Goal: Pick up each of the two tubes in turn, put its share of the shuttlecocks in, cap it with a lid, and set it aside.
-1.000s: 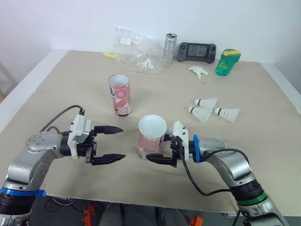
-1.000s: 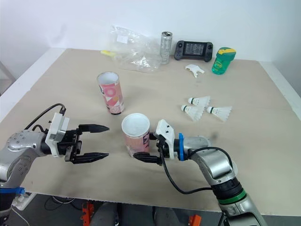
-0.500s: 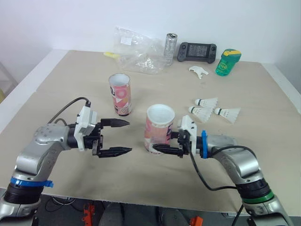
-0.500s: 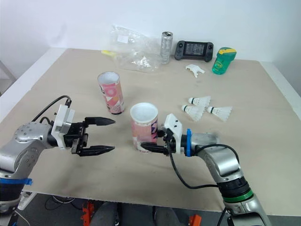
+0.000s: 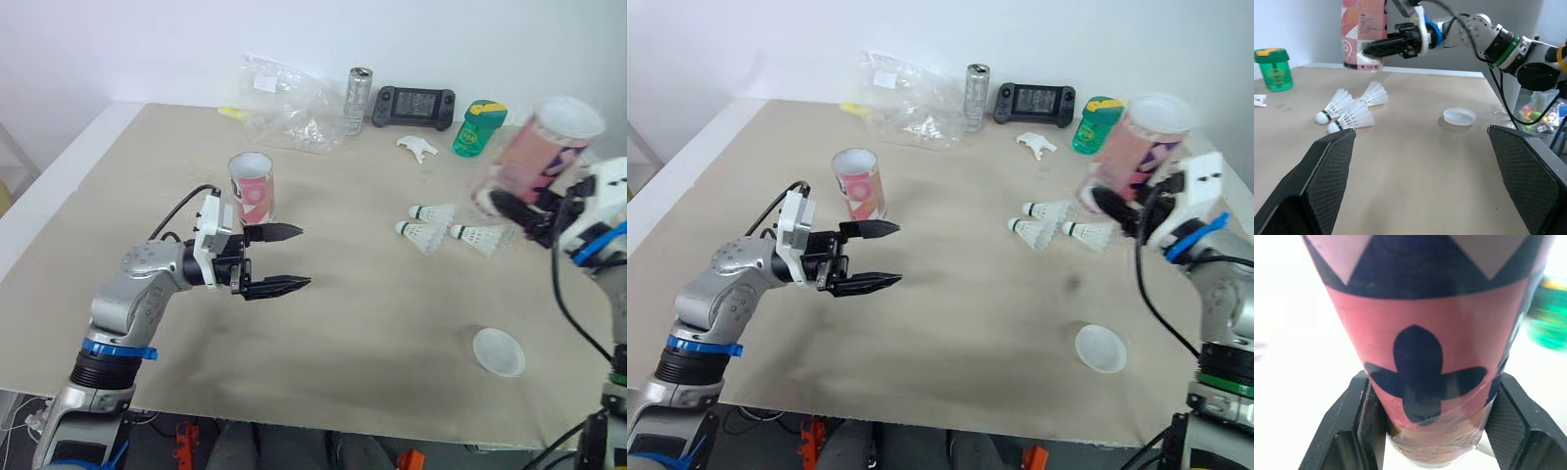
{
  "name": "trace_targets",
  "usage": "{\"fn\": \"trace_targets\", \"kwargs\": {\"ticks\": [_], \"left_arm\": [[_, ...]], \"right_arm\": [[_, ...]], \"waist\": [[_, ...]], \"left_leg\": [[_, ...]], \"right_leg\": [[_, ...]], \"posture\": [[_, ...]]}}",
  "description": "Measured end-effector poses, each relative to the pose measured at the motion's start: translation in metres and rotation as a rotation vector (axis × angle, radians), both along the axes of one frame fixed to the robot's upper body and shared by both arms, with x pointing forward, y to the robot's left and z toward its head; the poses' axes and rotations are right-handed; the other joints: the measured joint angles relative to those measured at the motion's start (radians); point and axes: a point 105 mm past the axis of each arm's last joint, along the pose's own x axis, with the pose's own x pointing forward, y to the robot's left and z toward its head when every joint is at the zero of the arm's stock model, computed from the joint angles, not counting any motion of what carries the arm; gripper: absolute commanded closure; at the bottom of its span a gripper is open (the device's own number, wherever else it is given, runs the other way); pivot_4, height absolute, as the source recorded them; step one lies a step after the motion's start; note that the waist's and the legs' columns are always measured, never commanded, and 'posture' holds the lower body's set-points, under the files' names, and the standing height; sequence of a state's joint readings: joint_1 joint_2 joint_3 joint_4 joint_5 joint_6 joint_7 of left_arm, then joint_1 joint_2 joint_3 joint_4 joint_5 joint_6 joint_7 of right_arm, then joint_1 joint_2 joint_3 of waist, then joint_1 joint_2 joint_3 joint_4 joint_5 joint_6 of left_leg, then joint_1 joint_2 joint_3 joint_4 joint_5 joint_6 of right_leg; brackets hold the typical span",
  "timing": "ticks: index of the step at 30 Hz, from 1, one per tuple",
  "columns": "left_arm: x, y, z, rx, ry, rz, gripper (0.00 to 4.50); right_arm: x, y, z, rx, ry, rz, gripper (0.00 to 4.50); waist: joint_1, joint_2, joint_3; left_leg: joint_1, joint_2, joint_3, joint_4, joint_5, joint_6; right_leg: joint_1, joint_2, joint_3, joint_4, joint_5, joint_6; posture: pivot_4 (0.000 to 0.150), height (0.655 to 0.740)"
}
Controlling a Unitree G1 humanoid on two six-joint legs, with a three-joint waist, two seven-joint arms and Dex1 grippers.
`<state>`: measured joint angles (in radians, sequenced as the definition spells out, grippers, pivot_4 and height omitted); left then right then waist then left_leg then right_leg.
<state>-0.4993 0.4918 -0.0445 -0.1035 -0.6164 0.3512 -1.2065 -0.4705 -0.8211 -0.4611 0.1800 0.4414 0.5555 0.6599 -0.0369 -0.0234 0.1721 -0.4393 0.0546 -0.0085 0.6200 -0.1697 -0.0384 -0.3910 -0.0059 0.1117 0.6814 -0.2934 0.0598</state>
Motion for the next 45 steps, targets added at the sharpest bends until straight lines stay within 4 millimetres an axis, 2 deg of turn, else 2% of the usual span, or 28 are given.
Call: {"fn": "trace_targets", "kwargs": {"ticks": [2,4,9,12,15,20,21,23,24,25,28,38,45], "left_arm": [[0.001,0.0,-0.002,0.004,0.003,0.003,0.0],[0.001,0.0,-0.002,0.004,0.004,0.004,0.0],[0.002,0.0,-0.003,0.004,0.004,0.01,0.0],[0.002,0.0,-0.004,0.004,0.006,0.011,0.0],[0.002,0.0,-0.005,0.004,0.011,0.014,0.0],[0.002,0.001,-0.007,0.003,0.019,0.023,0.0],[0.002,0.001,-0.007,0.002,0.017,0.025,0.0],[0.003,0.001,-0.007,0.001,0.018,0.03,0.0],[0.003,0.001,-0.006,0.001,0.017,0.033,0.0],[0.003,0.001,-0.006,0.0,0.017,0.033,0.0],[0.003,0.001,-0.007,0.0,0.017,0.034,0.0],[0.002,0.001,-0.006,-0.009,0.007,0.034,0.0],[0.003,0.004,-0.012,-0.028,0.032,0.067,0.0]], "right_arm": [[0.0,-0.022,-0.007,0.004,0.023,-0.088,1.73],[0.001,-0.034,-0.015,0.023,0.044,-0.133,1.73],[-0.001,-0.086,-0.054,0.083,0.131,-0.344,1.73],[-0.002,-0.1,-0.071,0.122,0.157,-0.417,1.73],[-0.003,-0.107,-0.08,0.137,0.161,-0.462,1.73],[-0.005,-0.111,-0.091,0.144,0.17,-0.497,1.73],[-0.005,-0.111,-0.092,0.146,0.169,-0.495,1.13],[-0.004,-0.111,-0.092,0.146,0.17,-0.49,0.86],[-0.006,-0.11,-0.097,0.153,0.182,-0.484,0.19],[-0.006,-0.11,-0.1,0.157,0.19,-0.482,0.04],[-0.012,-0.108,-0.119,0.182,0.247,-0.482,0.04],[-0.025,-0.103,-0.121,0.19,0.266,-0.388,0.04],[-0.057,-0.092,-0.122,0.165,0.322,-0.256,0.04]], "waist": [[-0.005,0.0,0.0],[-0.009,0.0,0.0],[-0.011,0.001,0.0],[-0.012,0.003,0.0],[-0.012,0.005,0.001],[-0.013,0.005,0.001],[-0.013,0.005,0.001],[-0.013,0.005,0.001],[-0.013,0.005,0.001],[-0.013,0.005,0.001],[-0.013,0.005,0.001],[-0.013,0.006,0.001],[-0.01,0.006,0.001]], "left_leg": [[0.0,0.0,0.0,0.0,0.0,0.0],[0.0,0.0,0.0,0.0,0.0,0.0],[0.001,-0.001,0.001,0.001,0.0,0.0],[0.001,-0.001,0.001,0.001,0.0,0.0],[0.001,-0.001,0.002,0.0,0.0,0.0],[0.001,-0.002,0.002,0.001,0.0,0.0],[0.002,-0.002,0.001,0.001,0.0,0.0],[0.002,-0.002,0.001,0.001,0.0,0.0],[0.002,-0.002,0.001,0.001,0.0,0.0],[0.002,-0.002,0.001,0.001,0.0,0.0],[0.002,-0.002,0.001,0.001,0.0,0.0],[0.002,-0.002,0.001,0.002,0.0,0.0],[0.002,-0.002,0.0,0.002,0.0,0.0]], "right_leg": [[0.0,0.0,0.0,0.0,0.0,0.0],[0.0,0.0,0.0,0.0,0.0,0.0],[0.001,-0.001,0.001,0.0,0.001,0.001],[0.001,-0.001,0.002,0.0,0.001,0.001],[0.001,-0.001,0.002,0.0,0.001,0.001],[0.001,-0.001,0.002,0.0,0.001,0.001],[0.002,-0.001,0.002,0.0,0.001,0.001],[0.002,-0.001,0.002,0.0,0.001,0.002],[0.002,-0.001,0.002,0.0,0.001,0.002],[0.002,-0.001,0.002,0.0,0.001,0.002],[0.002,-0.001,0.002,0.0,0.001,0.002],[0.004,-0.001,0.002,0.0,0.001,0.002],[0.004,-0.001,0.002,0.0,0.001,0.003]], "posture": [[0.15,0.7394],[0.15,0.7394],[0.15,0.7394],[0.15,0.7394],[0.15,0.7394],[0.15,0.7394],[0.15,0.7394],[0.15,0.7394],[0.15,0.7394],[0.15,0.7394],[0.15,0.7394],[0.15,0.7394],[0.15,0.7394]]}}
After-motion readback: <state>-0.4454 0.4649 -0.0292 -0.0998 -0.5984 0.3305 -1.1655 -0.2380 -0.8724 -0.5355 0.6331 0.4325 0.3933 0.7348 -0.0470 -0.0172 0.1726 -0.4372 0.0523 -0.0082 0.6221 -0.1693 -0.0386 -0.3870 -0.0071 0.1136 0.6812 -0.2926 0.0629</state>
